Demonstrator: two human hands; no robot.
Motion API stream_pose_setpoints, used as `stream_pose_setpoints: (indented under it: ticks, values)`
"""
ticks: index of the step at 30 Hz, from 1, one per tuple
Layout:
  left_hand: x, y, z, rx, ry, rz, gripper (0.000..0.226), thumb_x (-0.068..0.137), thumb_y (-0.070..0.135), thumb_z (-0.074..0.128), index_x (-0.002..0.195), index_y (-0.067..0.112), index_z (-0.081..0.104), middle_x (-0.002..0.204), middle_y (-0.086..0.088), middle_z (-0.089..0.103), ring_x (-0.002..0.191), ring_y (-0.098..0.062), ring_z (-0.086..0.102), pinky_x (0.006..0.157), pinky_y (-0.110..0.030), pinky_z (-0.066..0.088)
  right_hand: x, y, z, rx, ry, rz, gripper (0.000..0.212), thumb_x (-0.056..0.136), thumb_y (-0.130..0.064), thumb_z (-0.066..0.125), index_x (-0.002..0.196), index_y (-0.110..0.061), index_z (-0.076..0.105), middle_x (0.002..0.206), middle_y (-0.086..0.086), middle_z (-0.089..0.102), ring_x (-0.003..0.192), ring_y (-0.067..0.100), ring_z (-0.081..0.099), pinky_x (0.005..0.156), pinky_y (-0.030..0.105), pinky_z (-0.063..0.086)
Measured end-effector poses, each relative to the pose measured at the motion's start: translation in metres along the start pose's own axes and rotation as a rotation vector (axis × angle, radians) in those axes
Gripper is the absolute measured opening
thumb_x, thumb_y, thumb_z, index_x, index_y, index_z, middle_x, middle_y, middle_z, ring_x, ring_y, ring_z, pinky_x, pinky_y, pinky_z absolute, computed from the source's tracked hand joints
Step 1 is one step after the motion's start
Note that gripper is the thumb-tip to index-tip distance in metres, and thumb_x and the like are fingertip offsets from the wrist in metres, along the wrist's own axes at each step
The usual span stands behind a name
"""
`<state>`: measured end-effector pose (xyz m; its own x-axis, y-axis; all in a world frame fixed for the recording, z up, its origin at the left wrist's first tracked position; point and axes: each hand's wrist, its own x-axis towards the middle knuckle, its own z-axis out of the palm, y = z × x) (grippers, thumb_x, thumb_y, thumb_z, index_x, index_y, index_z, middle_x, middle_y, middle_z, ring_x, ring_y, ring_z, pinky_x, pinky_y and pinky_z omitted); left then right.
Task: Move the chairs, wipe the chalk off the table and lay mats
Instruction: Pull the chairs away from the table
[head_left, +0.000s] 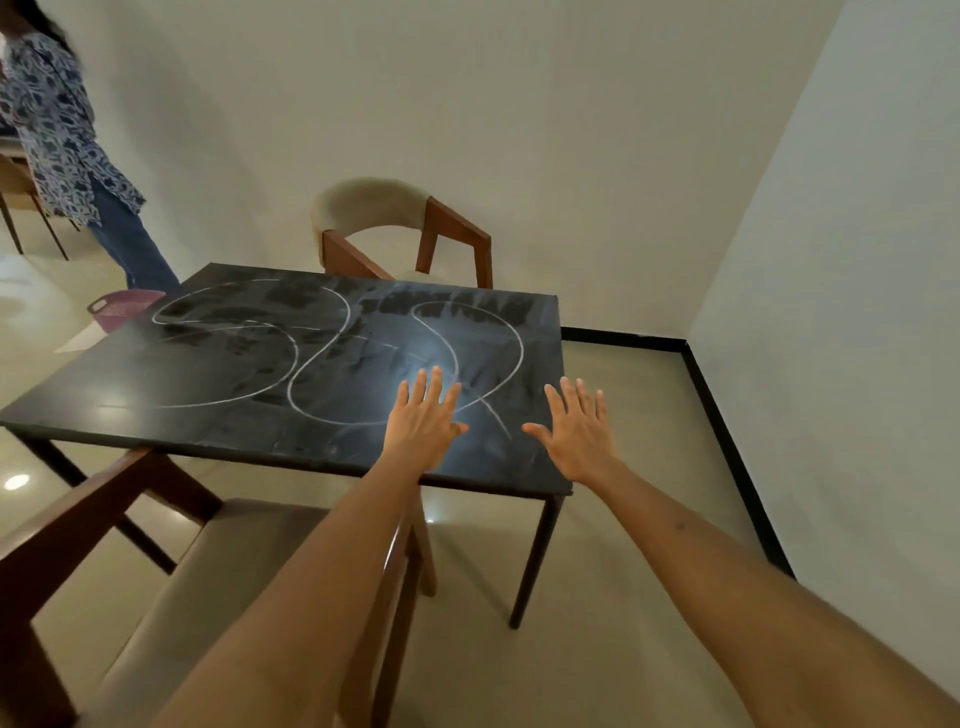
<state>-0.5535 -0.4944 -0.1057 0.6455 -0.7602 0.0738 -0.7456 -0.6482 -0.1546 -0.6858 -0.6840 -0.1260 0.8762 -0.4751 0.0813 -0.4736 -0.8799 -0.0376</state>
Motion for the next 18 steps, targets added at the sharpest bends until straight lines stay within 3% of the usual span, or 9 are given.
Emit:
stream_pose_setpoints:
  ticks: [10,18]
  values:
    - [0.104,0.097,-0.006,-0.001,-0.031,0.022,0.068,0.098,0.051,0.031,0.151,0.016,0.008,0.159,-0.018,-0.001,0.146,-0.036,-0.001,0.119,-0.050,0.009,0.072,0.118,0.003,0.045,0.016,-0.031,0.079,0.095,-0.064,0.021,0.154,-0.014,0.007,0.162,0.014,0.002,0.149,0.031,-0.006,0.119,0.047,-0.004]
    - [0.231,0.138,0.003,-0.011,-0.039,-0.060,0.068,0.099,0.051,0.029,0.152,0.015,0.008,0.159,-0.019,0.000,0.146,-0.036,-0.001,0.119,-0.049,0.009,0.187,0.200,0.009,0.037,0.010,-0.117,0.079,0.095,-0.064,0.023,0.155,-0.016,0.004,0.162,0.013,-0.002,0.149,0.029,-0.009,0.118,0.045,-0.008]
